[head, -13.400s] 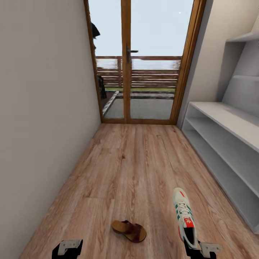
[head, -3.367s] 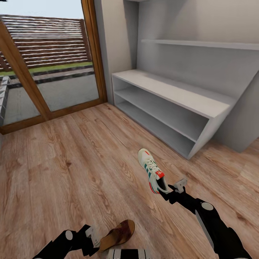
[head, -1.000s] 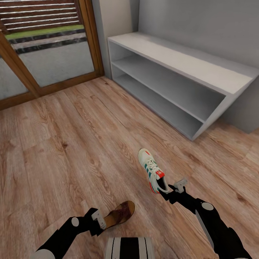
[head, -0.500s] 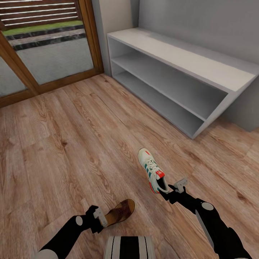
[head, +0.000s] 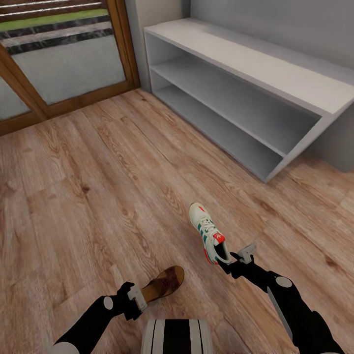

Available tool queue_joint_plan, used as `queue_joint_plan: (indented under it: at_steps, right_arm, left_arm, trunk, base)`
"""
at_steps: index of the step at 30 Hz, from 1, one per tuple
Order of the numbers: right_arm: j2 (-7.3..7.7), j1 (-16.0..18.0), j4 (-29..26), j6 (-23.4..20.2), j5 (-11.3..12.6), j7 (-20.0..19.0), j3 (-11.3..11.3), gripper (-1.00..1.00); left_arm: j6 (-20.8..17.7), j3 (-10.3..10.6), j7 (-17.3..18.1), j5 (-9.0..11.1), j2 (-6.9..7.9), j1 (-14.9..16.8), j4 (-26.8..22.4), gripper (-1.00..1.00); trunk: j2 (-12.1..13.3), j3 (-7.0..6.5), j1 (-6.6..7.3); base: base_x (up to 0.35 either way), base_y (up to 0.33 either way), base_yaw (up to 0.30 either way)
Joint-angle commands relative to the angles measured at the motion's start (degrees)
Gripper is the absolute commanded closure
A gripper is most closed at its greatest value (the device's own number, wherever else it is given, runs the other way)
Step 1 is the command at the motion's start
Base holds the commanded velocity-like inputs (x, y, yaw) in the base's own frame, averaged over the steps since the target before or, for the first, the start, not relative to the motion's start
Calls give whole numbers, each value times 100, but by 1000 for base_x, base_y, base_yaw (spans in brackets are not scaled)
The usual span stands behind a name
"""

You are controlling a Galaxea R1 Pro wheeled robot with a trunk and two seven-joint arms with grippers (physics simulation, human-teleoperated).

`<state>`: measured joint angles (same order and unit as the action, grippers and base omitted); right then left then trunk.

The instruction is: Pick up the two gym shoes and the two sandals from the corridor floor and place them onto the hallstand (shoe rack) in the corridor, making sure they are on the rack and not on the floor. Arrange them so the two gym shoes are next to each other and the two sandals are next to each other.

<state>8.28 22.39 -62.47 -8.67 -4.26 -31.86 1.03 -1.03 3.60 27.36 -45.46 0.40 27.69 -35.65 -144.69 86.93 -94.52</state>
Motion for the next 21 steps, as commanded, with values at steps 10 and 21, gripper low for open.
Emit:
queue_joint_plan:
  at_steps: [10, 21]
  right_arm:
    - [-2, 2, -11, -28, -31, -31, 11, 100]
    - [-2, 2, -11, -24, -31, -31, 11, 100]
  left_arm:
    - [-11, 18, 8, -34, -3, 5, -38, -100]
    - [-11, 18, 7, -38, 1, 68, -47, -100]
  trunk:
    - [-3, 115, -1]
    - [-10, 261, -14]
  base:
    - [0, 0, 0]
    - [0, 0, 0]
